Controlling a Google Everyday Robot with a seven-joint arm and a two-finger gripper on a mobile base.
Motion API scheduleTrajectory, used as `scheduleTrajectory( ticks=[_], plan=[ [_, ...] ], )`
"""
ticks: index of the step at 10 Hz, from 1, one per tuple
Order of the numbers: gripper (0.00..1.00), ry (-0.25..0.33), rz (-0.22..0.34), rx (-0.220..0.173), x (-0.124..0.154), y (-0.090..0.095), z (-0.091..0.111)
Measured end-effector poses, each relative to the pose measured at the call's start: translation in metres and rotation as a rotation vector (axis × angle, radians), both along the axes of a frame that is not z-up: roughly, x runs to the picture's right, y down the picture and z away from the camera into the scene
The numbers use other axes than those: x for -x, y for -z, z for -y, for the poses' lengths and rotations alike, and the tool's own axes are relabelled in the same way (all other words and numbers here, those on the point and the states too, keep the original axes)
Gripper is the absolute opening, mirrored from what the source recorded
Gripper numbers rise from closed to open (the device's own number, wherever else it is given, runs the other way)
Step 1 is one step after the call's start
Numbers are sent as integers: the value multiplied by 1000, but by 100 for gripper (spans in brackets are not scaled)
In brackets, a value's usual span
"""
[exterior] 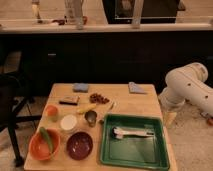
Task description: Wipe purple bowl with brush
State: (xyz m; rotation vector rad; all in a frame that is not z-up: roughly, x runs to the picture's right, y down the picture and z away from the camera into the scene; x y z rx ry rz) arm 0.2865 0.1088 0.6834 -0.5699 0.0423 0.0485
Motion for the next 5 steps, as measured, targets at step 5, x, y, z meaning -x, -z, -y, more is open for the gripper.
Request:
scheduleTrajectory(
  ticks=[5],
  plan=[
    [80, -2, -5, 0, 1, -1, 1]
  ],
)
